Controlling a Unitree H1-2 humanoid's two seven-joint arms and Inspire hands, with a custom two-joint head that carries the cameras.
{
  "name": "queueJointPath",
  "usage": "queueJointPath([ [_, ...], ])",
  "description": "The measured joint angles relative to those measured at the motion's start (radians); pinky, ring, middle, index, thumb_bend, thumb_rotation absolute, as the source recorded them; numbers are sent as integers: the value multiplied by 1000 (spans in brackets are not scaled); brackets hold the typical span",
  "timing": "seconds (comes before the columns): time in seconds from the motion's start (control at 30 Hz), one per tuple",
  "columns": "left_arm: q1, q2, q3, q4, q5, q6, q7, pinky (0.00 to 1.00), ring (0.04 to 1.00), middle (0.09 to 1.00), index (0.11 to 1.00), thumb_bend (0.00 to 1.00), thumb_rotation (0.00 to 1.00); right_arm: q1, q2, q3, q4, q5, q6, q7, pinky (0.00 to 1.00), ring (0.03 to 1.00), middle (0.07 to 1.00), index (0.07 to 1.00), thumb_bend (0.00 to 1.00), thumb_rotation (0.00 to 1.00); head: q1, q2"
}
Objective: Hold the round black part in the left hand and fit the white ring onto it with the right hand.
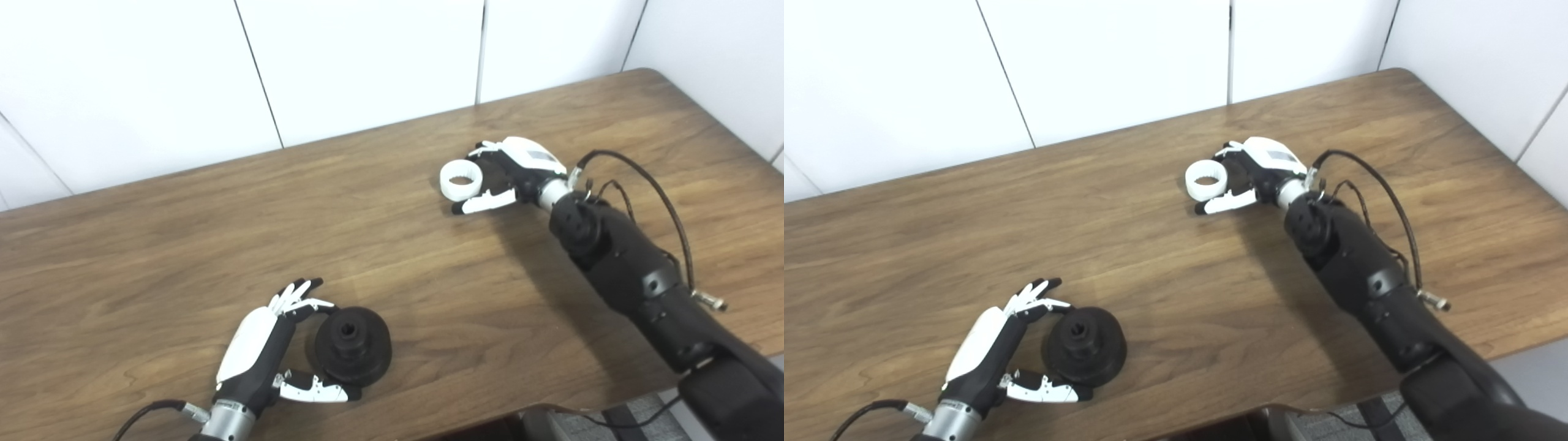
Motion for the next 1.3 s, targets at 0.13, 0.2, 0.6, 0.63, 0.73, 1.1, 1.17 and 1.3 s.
queueJointPath([
  [0.13, 0, -1, -1, 0, 2, 1, 0, 1000, 1000, 960, 631, 942, 215, 4, 21, -7, 20, 0, -25, -73, 929, 928, 904, 688, 713, 346, 2, 2],
  [0.2, 0, -1, -1, 0, 2, 3, 0, 1000, 1000, 961, 631, 943, 213, 8, 34, -14, 27, 0, -30, -101, 919, 916, 891, 667, 720, 324, 8, 2],
  [0.6, -1, -7, -2, -1, 9, 16, -1, 1000, 1000, 960, 628, 943, 219, 34, 108, -53, 84, 41, -135, -290, 954, 887, 824, 490, 516, 142, 11, 8],
  [0.63, -1, -8, -3, -2, 9, 17, -2, 1000, 1000, 960, 628, 943, 217, 33, 113, -54, 88, 43, -145, -305, 955, 886, 819, 488, 514, 140, 11, 9],
  [0.73, -1, -8, -3, -4, 13, 18, -4, 1000, 1000, 960, 629, 941, 217, 36, 120, -55, 103, 46, -173, -350, 952, 883, 810, 486, 512, 137, 11, 9],
  [1.1, -2, -9, -2, -4, 15, 18, -4, 1000, 1000, 956, 625, 949, 207, 52, 133, -61, 108, 53, -192, -402, 948, 873, 798, 485, 515, 135, 20, 15],
  [1.17, -3, -10, -2, -4, 16, 18, -5, 1000, 1000, 956, 625, 949, 213, 66, 134, -64, 87, 53, -191, -403, 928, 865, 794, 484, 516, 136, 34, 21],
  [1.3, -4, -13, -3, -4, 19, 18, -6, 1000, 1000, 955, 626, 952, 215, 115, 137, -70, 4, 49, -180, -398, 873, 849, 792, 484, 517, 136, 55, 26],
])
